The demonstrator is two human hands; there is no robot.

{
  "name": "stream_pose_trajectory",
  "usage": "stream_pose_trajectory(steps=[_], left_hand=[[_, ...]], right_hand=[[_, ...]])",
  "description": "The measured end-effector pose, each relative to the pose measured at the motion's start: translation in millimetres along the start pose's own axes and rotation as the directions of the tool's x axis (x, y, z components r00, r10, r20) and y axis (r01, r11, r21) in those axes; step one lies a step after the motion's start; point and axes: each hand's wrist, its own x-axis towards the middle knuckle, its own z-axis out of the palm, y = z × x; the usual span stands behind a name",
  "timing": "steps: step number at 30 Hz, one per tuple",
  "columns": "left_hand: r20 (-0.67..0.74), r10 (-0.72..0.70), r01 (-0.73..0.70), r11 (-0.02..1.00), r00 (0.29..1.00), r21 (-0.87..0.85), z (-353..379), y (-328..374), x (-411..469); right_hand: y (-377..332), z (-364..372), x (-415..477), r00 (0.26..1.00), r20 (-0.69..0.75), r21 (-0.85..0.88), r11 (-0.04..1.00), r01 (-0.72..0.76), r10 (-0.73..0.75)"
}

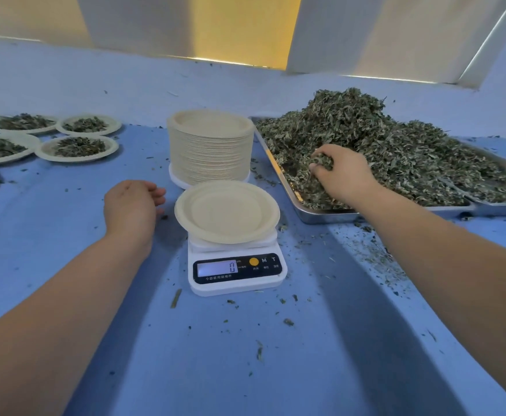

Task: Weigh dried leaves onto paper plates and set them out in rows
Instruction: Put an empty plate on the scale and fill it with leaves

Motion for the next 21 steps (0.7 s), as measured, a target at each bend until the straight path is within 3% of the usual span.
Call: stream_pose_trajectory(steps=[5, 8, 11, 14, 18, 21], left_hand=[[-0.047, -0.058, 0.052, 0.993, 0.997, -0.111, -9, -2, -32], [-0.033, 0.079, -0.080, 0.996, 0.996, -0.042, -14, -9, -49], [-0.016, 0.130, -0.130, 0.992, 0.991, -0.003, -16, -8, -53], [0.018, 0.133, -0.134, 0.990, 0.991, 0.049, -14, -7, -55], [0.038, 0.141, -0.144, 0.985, 0.989, 0.092, -13, -6, -58], [0.044, 0.143, -0.147, 0.985, 0.989, 0.093, -13, -6, -58]], right_hand=[[-9, 3, -8, 1.000, 0.028, -0.004, 1.000, 0.009, -0.009], [-20, -2, -14, 0.999, -0.039, 0.073, 0.997, -0.007, 0.009], [-49, -10, -19, 0.982, -0.157, 0.105, 0.987, 0.119, -0.102], [-92, -18, -28, 0.948, -0.170, 0.192, 0.934, 0.301, -0.271], [-140, -15, -42, 0.890, -0.050, 0.236, 0.861, 0.451, -0.453], [-155, -3, -51, 0.850, 0.185, 0.192, 0.866, 0.461, -0.493]])
